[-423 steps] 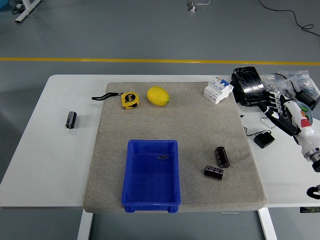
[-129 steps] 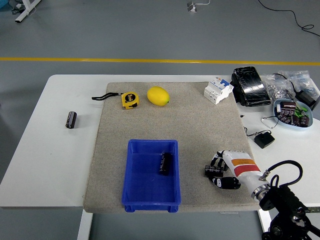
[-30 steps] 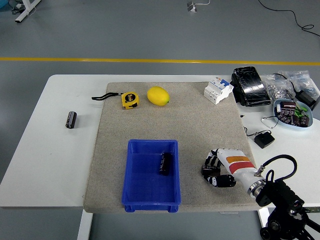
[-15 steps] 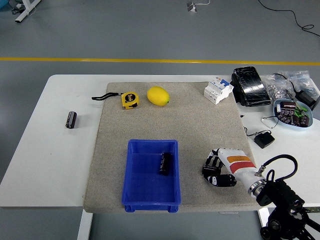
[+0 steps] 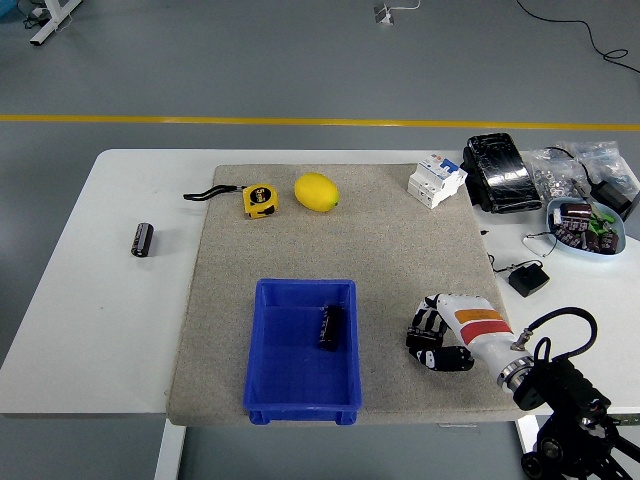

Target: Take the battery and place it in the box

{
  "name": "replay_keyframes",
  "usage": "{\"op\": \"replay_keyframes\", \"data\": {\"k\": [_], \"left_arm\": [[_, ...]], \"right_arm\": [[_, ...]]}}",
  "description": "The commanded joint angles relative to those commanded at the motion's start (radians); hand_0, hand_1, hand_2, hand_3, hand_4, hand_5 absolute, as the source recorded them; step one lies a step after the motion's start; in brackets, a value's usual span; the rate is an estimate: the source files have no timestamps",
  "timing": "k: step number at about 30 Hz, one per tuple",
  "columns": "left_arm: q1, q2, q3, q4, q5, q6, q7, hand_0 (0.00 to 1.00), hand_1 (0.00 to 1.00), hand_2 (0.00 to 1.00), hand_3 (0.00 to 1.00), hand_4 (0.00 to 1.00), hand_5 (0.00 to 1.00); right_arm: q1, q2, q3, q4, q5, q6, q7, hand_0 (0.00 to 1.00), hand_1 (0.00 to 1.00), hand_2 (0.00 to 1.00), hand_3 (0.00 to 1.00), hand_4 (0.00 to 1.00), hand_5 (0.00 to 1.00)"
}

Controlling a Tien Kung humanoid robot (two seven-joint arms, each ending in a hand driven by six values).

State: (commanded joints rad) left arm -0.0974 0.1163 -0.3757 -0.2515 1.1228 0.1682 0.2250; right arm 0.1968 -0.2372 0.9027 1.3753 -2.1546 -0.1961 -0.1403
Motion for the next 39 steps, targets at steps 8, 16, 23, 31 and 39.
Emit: {"op": "replay_keyframes", "data": {"k": [8,16,23,31,39], "left_arm": [[-0.002,0.001,0.002,0.000,-0.002,0.000,-0.001,0.694,0.668,0.710,0.621,0.639,0.649],[-0.002,0.002,0.007,0.000,-0.010,0.003,-0.003,0.694,0.668,0.710,0.621,0.640,0.650],[-0.002,0.005,0.006,0.001,-0.011,0.003,-0.003,0.695,0.668,0.708,0.622,0.641,0.651],[0.004,0.008,0.003,0.002,-0.010,0.003,-0.002,0.695,0.667,0.707,0.621,0.641,0.650],[0.008,0.010,-0.003,0.001,-0.001,0.000,0.001,0.695,0.664,0.707,0.621,0.641,0.649]], "right_arm": [[0.002,-0.005,0.007,0.021,-0.003,0.001,-0.003,0.235,0.353,0.430,0.465,0.838,0.107],[0.022,-0.018,0.013,0.076,-0.013,0.010,-0.015,0.237,0.353,0.428,0.467,0.839,0.100],[0.060,-0.022,0.000,0.146,-0.007,0.016,-0.026,0.238,0.351,0.428,0.468,0.839,0.099],[0.102,-0.001,-0.104,0.235,0.017,0.016,-0.043,0.236,0.348,0.427,0.472,0.842,0.100],[0.144,0.038,-0.268,0.256,0.046,0.022,-0.046,0.236,0.353,0.431,0.472,0.838,0.103]]}}
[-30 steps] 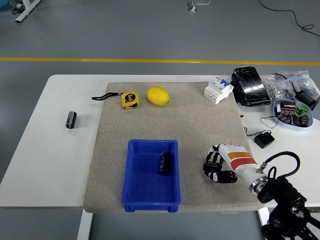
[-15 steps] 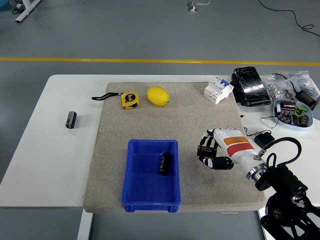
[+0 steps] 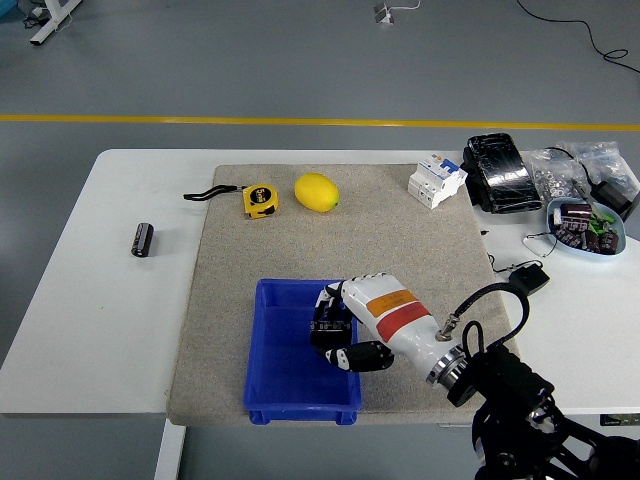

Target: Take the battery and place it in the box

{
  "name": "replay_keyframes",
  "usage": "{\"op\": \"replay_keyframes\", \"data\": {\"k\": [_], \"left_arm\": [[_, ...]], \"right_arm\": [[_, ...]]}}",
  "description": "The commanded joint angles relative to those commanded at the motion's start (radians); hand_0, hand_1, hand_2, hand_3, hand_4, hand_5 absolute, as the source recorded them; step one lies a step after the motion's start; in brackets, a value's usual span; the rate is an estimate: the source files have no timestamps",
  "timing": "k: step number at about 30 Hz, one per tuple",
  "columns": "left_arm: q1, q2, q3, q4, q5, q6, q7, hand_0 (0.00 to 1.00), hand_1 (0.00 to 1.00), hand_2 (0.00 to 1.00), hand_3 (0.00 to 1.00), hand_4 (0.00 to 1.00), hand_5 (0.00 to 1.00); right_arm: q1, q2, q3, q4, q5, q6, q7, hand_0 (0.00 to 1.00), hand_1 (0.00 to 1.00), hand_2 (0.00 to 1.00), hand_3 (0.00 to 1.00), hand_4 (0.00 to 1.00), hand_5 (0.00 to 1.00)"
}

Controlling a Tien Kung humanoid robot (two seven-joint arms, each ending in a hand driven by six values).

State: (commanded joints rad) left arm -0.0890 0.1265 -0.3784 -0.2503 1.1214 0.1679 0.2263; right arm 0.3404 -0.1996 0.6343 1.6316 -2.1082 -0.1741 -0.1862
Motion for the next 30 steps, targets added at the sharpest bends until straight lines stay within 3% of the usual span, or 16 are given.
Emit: {"op": "replay_keyframes", "data": {"k": [8,10,30], "left_arm": [[0.002,0.002,-0.002,-0.001,0.003,-0.002,0.001,0.695,0.664,0.706,0.621,0.641,0.649],[0.000,0.003,-0.005,-0.001,0.007,-0.003,0.002,0.695,0.663,0.706,0.621,0.641,0.649],[-0.013,0.001,0.007,0.000,-0.007,0.011,0.001,0.693,0.662,0.704,0.622,0.642,0.649]], "right_arm": [[0.021,0.021,-0.088,-0.018,0.020,0.002,0.005,0.255,0.366,0.441,0.481,0.825,0.105],[0.025,0.023,-0.088,-0.018,0.019,0.004,0.007,0.255,0.375,0.461,0.483,0.774,0.143],[0.046,0.024,-0.068,-0.020,0.035,-0.009,0.012,0.249,0.388,0.479,0.489,0.775,0.167]]}}
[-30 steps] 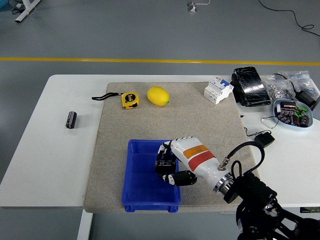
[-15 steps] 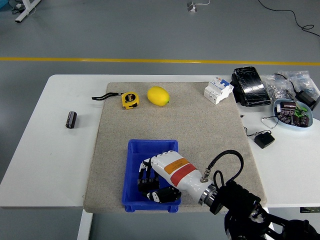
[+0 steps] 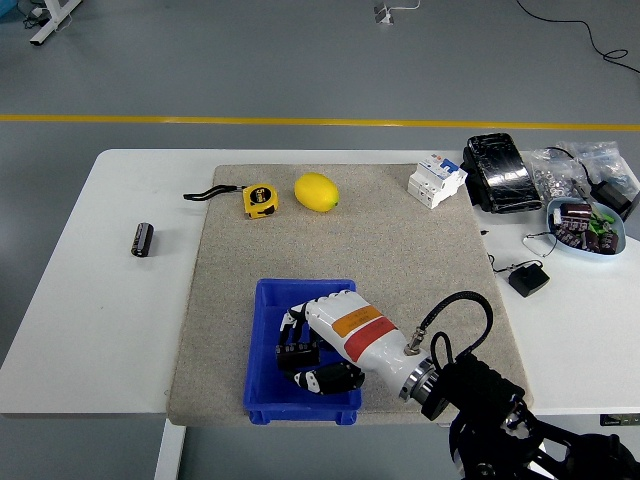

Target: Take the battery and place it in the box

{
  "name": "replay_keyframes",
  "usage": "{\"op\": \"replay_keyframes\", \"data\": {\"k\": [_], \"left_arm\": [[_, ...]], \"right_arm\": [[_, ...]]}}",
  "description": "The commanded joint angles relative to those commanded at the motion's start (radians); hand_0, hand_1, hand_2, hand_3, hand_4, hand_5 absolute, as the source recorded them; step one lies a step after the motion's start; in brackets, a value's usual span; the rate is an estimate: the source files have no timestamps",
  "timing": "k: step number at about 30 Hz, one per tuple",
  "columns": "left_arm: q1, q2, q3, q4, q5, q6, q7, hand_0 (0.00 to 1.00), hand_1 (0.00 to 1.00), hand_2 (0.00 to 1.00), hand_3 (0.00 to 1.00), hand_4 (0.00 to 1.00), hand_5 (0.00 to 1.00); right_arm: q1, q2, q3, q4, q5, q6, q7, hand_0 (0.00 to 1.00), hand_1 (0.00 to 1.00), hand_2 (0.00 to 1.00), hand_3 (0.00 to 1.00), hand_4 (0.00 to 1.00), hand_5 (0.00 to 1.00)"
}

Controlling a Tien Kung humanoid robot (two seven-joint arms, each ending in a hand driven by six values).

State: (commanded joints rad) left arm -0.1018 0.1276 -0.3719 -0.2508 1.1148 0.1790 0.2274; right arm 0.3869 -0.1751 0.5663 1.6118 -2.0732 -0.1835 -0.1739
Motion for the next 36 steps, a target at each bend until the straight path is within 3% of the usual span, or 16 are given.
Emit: {"op": "replay_keyframes", "data": {"k": [9,10,15,16,21,22,36], "left_arm": [[0.000,0.000,0.001,0.000,0.000,0.002,0.001,0.693,0.661,0.704,0.621,0.642,0.649],[0.000,0.000,0.001,0.000,0.000,0.002,0.001,0.688,0.661,0.704,0.622,0.642,0.649],[-0.001,0.000,0.000,0.000,0.002,0.002,0.002,0.688,0.661,0.704,0.622,0.642,0.649],[-0.001,0.000,0.000,0.000,0.002,0.002,0.002,0.688,0.661,0.704,0.621,0.641,0.649],[-0.001,0.000,0.001,0.000,0.003,0.003,0.002,0.688,0.661,0.704,0.621,0.641,0.649],[-0.001,0.000,0.001,0.000,0.004,0.003,0.003,0.688,0.661,0.704,0.621,0.641,0.649],[-0.001,-0.001,-0.003,0.001,0.010,0.005,0.004,0.687,0.660,0.704,0.621,0.641,0.649]], "right_arm": [[0.004,-0.002,0.016,-0.002,0.004,0.001,-0.002,0.278,0.403,0.503,0.509,0.798,0.146],[0.004,-0.002,0.017,-0.002,0.004,0.001,-0.002,0.406,0.458,0.595,0.550,0.846,0.179],[0.005,-0.001,0.018,-0.001,0.009,0.008,-0.001,0.406,0.458,0.595,0.550,0.846,0.179],[0.005,-0.001,0.018,-0.001,0.011,0.011,0.000,0.570,0.628,0.760,0.764,0.972,0.260],[0.005,-0.002,0.020,-0.003,0.018,0.024,0.003,0.570,0.628,0.760,0.764,0.972,0.260],[0.005,-0.002,0.020,-0.003,0.020,0.025,0.005,0.764,0.767,0.877,0.870,0.998,0.387],[0.005,-0.001,0.049,-0.010,0.029,-0.003,0.016,0.803,0.809,0.913,0.902,0.998,0.428]]}}
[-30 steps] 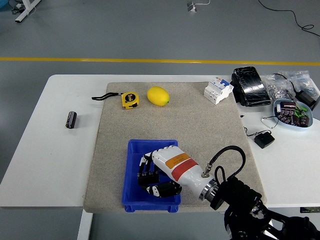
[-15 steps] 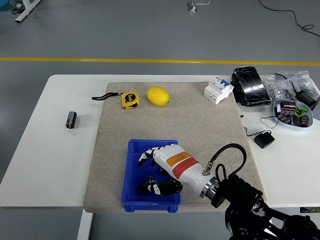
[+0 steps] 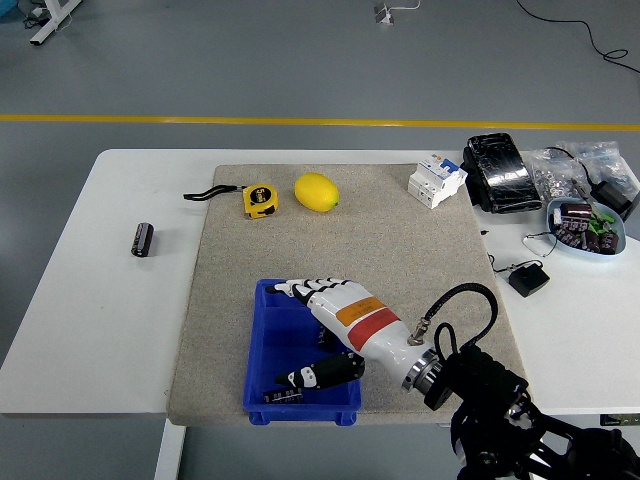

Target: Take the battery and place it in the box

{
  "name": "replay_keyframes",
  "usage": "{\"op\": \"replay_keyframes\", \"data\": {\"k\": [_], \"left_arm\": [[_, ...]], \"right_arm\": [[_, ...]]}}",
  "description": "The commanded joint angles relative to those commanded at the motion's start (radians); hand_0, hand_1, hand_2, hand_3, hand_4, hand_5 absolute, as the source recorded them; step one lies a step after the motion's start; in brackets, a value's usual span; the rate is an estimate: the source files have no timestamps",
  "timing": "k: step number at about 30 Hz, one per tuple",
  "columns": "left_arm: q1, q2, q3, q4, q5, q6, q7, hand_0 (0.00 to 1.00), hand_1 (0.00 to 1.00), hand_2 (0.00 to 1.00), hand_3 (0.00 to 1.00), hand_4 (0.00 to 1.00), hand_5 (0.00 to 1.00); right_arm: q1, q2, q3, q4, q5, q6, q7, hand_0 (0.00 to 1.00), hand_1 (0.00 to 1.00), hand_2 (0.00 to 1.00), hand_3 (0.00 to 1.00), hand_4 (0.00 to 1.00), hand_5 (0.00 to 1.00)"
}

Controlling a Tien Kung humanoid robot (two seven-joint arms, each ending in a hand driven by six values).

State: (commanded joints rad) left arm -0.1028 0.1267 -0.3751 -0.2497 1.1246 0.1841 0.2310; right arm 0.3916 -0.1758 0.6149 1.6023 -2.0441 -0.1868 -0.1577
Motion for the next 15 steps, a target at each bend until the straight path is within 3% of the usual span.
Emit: {"op": "replay_keyframes", "data": {"k": [15], "left_arm": [[0.003,-0.003,-0.003,0.001,0.001,0.000,0.000,0.686,0.661,0.706,0.621,0.641,0.650]], "right_arm": [[0.001,-0.056,0.255,-0.066,0.129,-0.073,0.048,0.797,0.804,0.910,0.886,0.998,0.438]]}}
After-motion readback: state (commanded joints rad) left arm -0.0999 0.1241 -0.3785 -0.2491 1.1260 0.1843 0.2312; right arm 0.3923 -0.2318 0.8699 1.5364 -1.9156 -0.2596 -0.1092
